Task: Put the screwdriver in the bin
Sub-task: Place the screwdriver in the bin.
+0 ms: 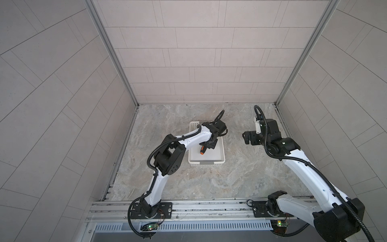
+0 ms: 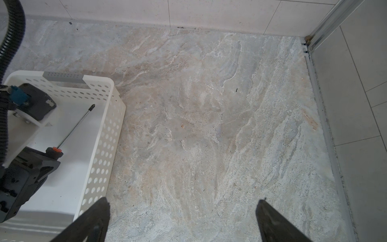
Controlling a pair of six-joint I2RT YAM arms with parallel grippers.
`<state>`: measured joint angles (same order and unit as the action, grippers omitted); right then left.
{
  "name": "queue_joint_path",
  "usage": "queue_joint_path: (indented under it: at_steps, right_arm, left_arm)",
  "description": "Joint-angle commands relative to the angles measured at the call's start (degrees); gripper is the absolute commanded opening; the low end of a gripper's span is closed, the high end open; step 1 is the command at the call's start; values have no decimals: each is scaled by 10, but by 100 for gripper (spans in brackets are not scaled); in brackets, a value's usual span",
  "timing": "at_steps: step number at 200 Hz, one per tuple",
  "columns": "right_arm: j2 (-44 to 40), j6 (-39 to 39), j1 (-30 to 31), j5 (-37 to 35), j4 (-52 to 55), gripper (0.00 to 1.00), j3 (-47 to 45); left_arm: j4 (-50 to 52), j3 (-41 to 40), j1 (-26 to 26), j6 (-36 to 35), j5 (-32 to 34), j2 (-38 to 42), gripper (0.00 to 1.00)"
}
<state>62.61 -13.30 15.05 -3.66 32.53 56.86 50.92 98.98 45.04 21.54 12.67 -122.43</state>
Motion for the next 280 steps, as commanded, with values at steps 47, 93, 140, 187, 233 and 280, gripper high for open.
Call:
queue_joint_path:
  at_steps: [47, 93, 140, 187, 233, 280]
  right_arm:
    - [10, 4, -2, 1, -8, 100, -7]
    - [7, 4, -2, 1, -5, 100, -6]
    - [6, 6, -2, -2, -4, 100, -5]
    - [2, 6, -3, -6, -8, 100, -6]
    - [-11, 11, -11, -46, -36, 100, -20]
    - [-52, 20, -41, -150, -188, 99, -105]
  left_arm:
    - [-15, -14, 2, 8, 2, -5, 24]
    - [-22, -25, 2, 9, 2, 7, 34]
    - [-19, -22, 2, 9, 3, 24, 55]
    - [-12, -37, 1, -2, 37, 105, 85]
    - [-40, -100, -1, -32, 124, 244, 100]
    - [-159, -251, -91, -87, 136, 425, 100]
